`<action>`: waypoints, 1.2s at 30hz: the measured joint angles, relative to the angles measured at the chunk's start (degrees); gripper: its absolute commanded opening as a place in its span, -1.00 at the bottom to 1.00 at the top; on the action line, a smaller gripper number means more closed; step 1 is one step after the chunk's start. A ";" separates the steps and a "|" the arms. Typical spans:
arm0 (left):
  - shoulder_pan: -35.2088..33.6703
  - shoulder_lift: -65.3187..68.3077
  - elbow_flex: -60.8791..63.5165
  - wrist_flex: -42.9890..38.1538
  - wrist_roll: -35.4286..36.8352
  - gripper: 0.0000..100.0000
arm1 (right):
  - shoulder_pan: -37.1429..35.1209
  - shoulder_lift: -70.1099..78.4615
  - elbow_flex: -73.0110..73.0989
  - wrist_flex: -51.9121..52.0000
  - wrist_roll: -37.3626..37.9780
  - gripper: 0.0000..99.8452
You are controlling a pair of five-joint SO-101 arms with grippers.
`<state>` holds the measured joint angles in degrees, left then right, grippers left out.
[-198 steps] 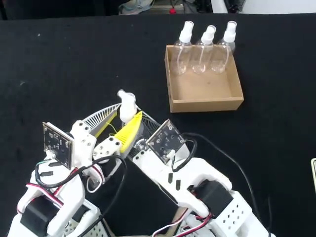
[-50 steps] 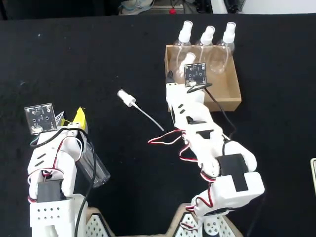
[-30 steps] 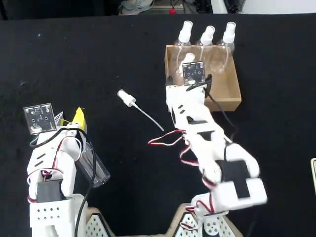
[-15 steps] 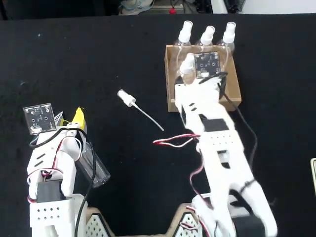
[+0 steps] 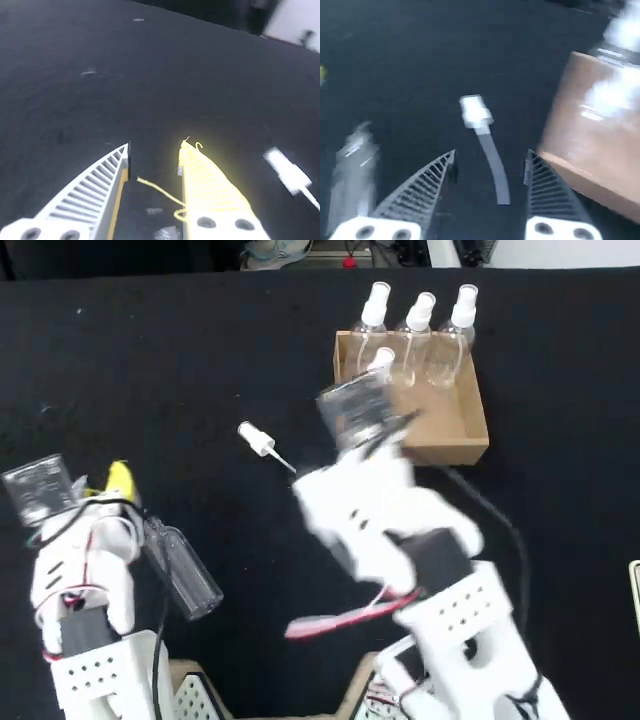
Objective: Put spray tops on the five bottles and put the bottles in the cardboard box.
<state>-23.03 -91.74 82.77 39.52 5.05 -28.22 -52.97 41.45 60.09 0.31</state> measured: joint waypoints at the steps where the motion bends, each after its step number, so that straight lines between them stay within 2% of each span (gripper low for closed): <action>1: -1.93 0.00 0.00 0.00 1.67 -0.68 | -4.40 0.00 0.00 0.00 0.00 -0.45; 5: -10.20 0.00 0.00 0.00 11.16 -0.68 | -18.90 5.98 0.53 -3.34 0.00 -0.33; 8: -15.74 0.00 0.00 -1.58 18.37 -0.68 | -25.32 13.63 0.53 -7.65 0.00 -0.30; 10: -18.46 0.09 0.00 -3.16 20.31 -0.68 | -27.52 19.43 0.53 -10.90 -0.35 -0.26; 15: -22.24 0.09 0.00 -4.31 21.27 -0.68 | -29.80 34.55 -4.13 -15.03 -7.65 -0.09; 19: -22.86 0.09 0.00 -4.57 21.27 -0.68 | -30.24 44.13 -9.49 -15.38 -12.92 -0.04; 27: -22.86 0.09 0.00 -4.66 21.27 -0.68 | -34.11 54.24 -16.26 -15.47 -14.33 -0.04; 32: -22.86 0.09 0.00 -4.66 21.27 -0.68 | -34.02 59.60 -17.85 -15.47 -14.33 -0.05; 34: -22.86 0.09 0.00 -4.66 21.27 -0.68 | -34.29 60.75 -17.85 -15.47 -14.33 -0.10; 36: -22.86 0.09 0.00 -4.66 21.27 -0.68 | -34.29 61.63 -17.85 -15.47 -14.33 -0.31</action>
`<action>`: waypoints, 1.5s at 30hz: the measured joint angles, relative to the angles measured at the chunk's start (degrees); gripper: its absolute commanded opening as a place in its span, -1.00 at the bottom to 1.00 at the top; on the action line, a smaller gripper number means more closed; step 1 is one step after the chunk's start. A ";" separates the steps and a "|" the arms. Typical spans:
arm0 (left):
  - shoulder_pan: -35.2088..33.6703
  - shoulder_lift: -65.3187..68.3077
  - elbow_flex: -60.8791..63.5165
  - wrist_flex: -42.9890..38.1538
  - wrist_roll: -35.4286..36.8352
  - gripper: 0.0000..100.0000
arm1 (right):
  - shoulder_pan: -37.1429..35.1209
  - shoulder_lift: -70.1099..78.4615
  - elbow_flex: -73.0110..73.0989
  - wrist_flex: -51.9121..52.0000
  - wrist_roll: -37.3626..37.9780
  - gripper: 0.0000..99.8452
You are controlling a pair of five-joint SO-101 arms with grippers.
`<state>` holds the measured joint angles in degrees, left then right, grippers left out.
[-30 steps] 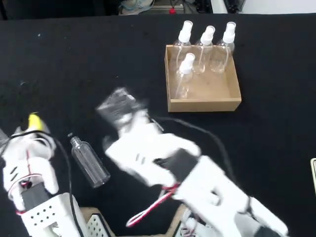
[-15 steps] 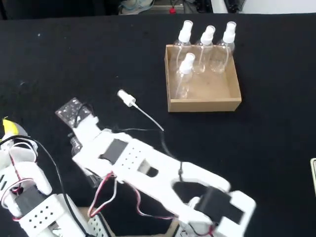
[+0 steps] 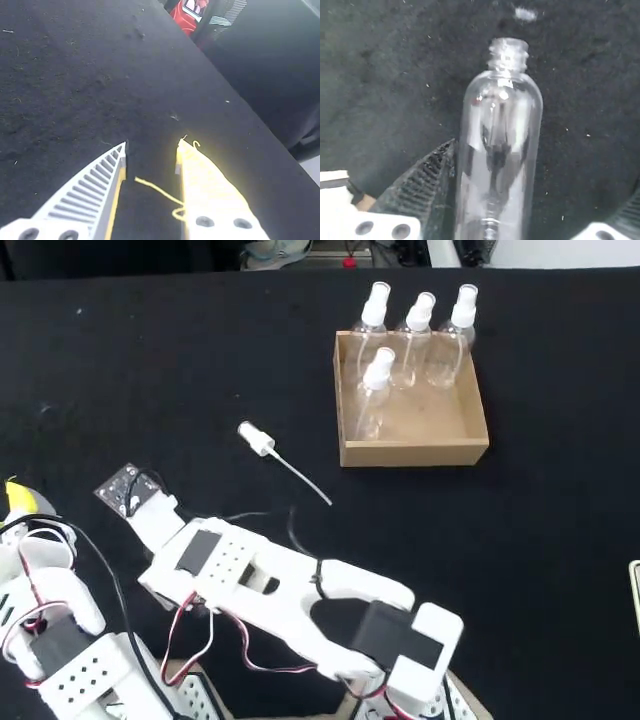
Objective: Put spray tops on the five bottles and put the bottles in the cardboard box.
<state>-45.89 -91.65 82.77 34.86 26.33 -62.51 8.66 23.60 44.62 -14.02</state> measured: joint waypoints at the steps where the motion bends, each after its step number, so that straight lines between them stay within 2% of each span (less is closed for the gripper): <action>1: 0.00 0.00 0.00 0.00 0.00 -0.68 | 0.18 0.44 0.00 0.00 0.00 -0.45; 3: 0.00 0.00 0.00 0.00 0.00 -0.68 | 1.05 0.97 0.00 0.00 0.00 -0.72; 5: 0.00 0.00 0.00 0.00 0.00 -0.68 | 2.73 0.97 0.00 0.00 0.00 -0.87; 9: 0.00 0.00 0.00 0.00 0.00 -0.68 | 8.00 0.79 0.00 0.26 0.00 -0.88; 11: 0.00 0.00 0.00 0.00 0.00 -0.68 | 11.52 -0.79 -0.35 3.69 0.88 -0.87; 14: 0.00 0.00 0.00 0.00 0.00 -0.68 | 16.79 -7.82 -3.52 13.71 6.07 -0.87; 18: 0.00 0.00 0.00 0.00 0.00 -0.68 | 25.14 -22.95 -8.44 32.26 12.22 -0.87; 21: 0.00 0.00 0.00 0.00 0.00 -0.68 | 35.16 -35.16 -9.76 45.01 18.29 -0.87; 24: 0.00 0.00 0.00 0.00 0.00 -0.68 | 47.74 -44.40 -7.91 50.90 26.11 -0.87; 29: 1.49 0.00 0.00 0.00 0.00 -0.68 | 73.58 -48.00 2.99 47.91 38.59 -0.87; 35: 8.26 0.00 1.58 0.00 -0.09 -0.68 | 100.48 -38.95 11.60 27.60 46.42 -0.87; 39: 13.63 0.00 1.58 0.79 -3.08 -0.68 | 109.19 -27.60 11.60 15.56 48.62 -0.87; 42: 17.85 0.00 1.58 2.90 -5.10 -0.68 | 110.59 -16.26 8.18 13.19 48.97 -0.86; 45: 21.10 0.00 1.58 3.78 -7.30 -0.68 | 110.59 -5.19 1.32 13.19 47.56 -0.67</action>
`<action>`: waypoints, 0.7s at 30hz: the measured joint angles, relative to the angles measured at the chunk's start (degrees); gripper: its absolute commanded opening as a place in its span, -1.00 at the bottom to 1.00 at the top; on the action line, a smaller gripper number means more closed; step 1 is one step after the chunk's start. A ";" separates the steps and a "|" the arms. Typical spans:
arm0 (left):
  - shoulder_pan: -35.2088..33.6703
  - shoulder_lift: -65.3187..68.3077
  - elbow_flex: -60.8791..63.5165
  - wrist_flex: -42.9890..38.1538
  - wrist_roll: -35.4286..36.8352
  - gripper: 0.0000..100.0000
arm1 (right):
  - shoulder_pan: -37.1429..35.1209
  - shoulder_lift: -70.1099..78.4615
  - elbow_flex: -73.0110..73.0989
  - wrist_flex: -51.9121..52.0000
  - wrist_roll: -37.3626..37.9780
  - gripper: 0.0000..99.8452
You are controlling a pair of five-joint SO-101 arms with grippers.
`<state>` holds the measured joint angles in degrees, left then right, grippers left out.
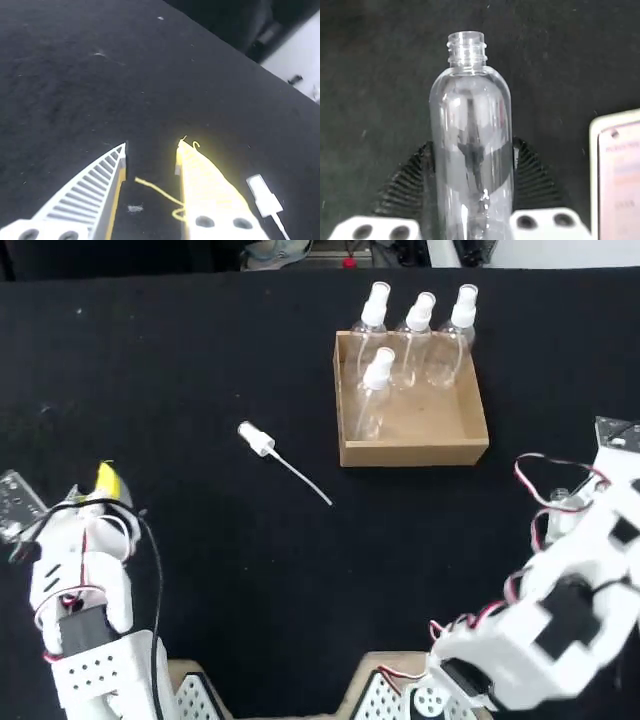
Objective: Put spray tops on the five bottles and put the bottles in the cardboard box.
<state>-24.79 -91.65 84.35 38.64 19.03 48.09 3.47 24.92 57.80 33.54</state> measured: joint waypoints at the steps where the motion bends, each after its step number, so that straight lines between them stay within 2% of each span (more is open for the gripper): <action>1: 0.44 0.00 0.00 0.00 -0.70 -0.68 | 0.00 3.08 -2.81 0.88 -0.79 -0.58; 4: 0.88 0.00 0.00 0.00 -1.14 -0.68 | -0.18 9.67 -11.43 6.68 -1.76 -0.40; 13: 1.14 0.00 0.00 0.00 -1.67 -0.68 | -0.53 18.64 -31.56 28.57 -3.16 -0.40; 21: 1.14 0.00 0.00 0.00 -2.55 -0.68 | -1.14 28.31 -46.42 35.87 -3.96 -0.40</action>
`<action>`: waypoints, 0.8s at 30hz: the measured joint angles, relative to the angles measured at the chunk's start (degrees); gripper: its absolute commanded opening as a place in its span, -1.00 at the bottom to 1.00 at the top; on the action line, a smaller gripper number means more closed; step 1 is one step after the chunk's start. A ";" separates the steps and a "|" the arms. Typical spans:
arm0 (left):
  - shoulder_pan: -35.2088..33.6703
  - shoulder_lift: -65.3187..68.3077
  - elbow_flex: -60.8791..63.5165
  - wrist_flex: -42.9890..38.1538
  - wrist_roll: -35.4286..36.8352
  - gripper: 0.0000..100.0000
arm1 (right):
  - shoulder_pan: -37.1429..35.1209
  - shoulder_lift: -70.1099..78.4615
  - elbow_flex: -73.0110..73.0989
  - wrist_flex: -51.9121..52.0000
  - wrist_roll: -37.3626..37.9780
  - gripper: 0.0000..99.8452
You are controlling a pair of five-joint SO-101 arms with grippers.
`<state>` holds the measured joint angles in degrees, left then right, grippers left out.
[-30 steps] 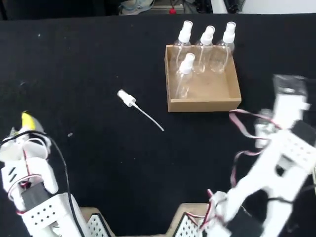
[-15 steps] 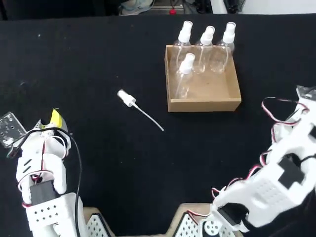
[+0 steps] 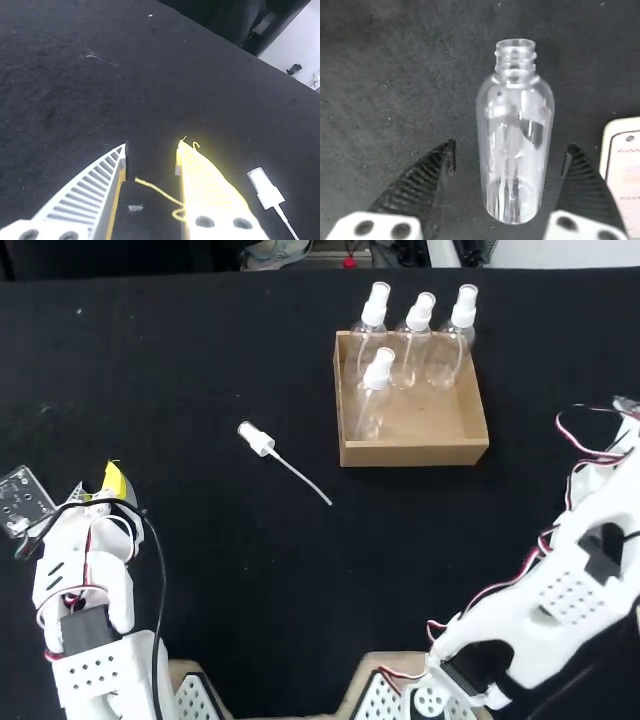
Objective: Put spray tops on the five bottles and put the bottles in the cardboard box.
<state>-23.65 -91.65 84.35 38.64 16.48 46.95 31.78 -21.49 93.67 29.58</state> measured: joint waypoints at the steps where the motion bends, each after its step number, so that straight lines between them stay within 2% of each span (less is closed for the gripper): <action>1: 0.00 0.00 0.00 0.00 0.00 -0.68 | -0.09 1.49 -1.67 0.79 0.00 -0.40; 11: -0.09 0.00 0.00 0.00 0.00 -0.68 | -0.09 15.74 -19.25 5.19 0.00 -0.42; 19: -0.09 0.00 0.00 0.00 0.00 -0.68 | -0.09 18.90 -20.84 5.27 -1.23 -0.98; 24: -0.09 0.00 0.00 0.00 0.00 -0.68 | -1.32 18.90 -20.84 5.36 -7.74 -0.94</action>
<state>-23.74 -91.65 84.35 38.64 16.48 45.63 50.68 -42.33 99.03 21.85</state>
